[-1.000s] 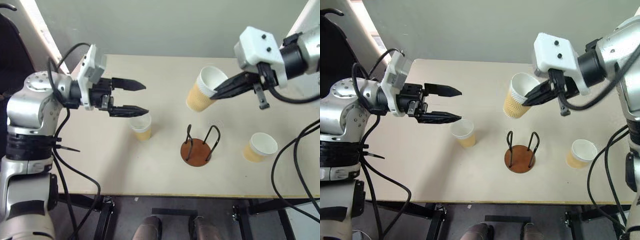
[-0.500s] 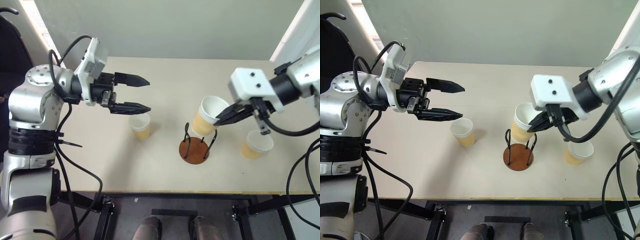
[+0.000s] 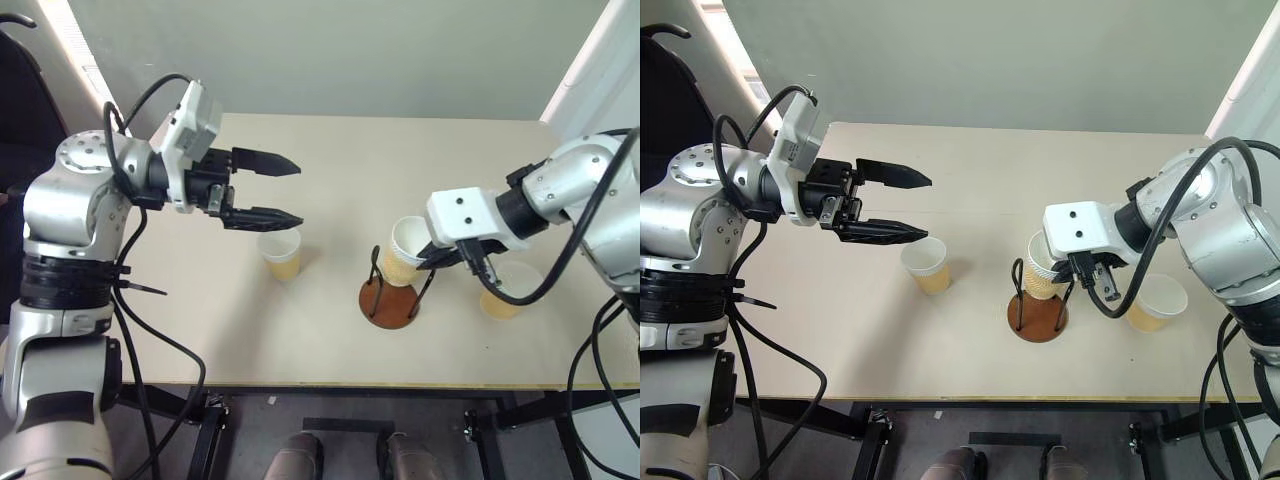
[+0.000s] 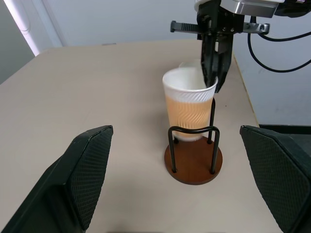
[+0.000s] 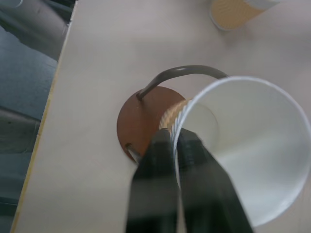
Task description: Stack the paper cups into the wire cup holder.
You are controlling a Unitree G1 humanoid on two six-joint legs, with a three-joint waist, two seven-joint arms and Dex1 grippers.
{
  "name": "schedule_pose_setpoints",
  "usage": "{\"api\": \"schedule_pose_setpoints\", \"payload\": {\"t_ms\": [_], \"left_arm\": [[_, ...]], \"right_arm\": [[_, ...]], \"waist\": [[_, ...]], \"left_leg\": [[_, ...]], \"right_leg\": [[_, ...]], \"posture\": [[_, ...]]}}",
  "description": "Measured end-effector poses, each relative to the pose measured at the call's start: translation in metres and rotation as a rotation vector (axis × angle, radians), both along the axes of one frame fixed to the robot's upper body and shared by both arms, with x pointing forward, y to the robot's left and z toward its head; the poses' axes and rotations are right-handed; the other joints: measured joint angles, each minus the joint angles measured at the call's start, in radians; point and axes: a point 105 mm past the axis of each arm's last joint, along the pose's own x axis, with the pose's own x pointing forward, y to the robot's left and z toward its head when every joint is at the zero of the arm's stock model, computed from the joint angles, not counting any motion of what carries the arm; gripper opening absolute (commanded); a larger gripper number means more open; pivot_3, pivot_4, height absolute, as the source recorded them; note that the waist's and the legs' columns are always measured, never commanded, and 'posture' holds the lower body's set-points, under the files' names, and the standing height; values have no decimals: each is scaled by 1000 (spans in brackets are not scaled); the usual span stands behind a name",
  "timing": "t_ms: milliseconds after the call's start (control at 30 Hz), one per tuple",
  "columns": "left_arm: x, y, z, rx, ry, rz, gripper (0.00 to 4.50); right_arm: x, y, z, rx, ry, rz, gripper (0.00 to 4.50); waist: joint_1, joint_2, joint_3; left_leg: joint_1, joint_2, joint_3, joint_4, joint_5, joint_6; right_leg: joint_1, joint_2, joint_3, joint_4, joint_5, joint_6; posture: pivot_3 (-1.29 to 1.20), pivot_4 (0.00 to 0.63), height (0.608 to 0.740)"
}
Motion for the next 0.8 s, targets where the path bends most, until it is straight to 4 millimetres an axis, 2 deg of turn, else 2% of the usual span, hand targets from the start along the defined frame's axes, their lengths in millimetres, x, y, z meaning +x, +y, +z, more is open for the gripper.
{"api": "schedule_pose_setpoints", "payload": {"t_ms": [167,400,533,633,800], "left_arm": [[3,1,-2,18,-3,22,4500],[8,5,-12,128,-88,120,4500],[4,12,-41,355,-132,158,4500],[9,21,-65,537,-170,190,4500],[17,21,-75,644,-225,195,4500]], "right_arm": [[2,9,6,64,13,-21,3045],[8,0,34,235,14,-141,3045],[0,-6,57,366,67,-185,3045],[-11,-4,69,454,147,-172,3045],[-22,6,72,513,235,-138,3045]], "waist": [[0,0,0],[0,0,0],[-2,0,0],[-1,0,0],[-1,0,0]], "left_leg": [[0,0,0,0,0,0],[0,0,0,0,0,0],[0,0,0,-1,1,-1],[0,0,0,-1,1,-1],[0,0,0,-1,0,0]], "right_leg": [[0,0,0,0,0,-1],[0,0,0,-1,-1,-2],[0,0,0,-1,-2,-4],[0,1,0,0,-3,-5],[0,0,0,0,-3,-5]], "posture": [[0,150,740],[0,150,740],[0,150,740],[0,150,740],[0,150,740]]}}
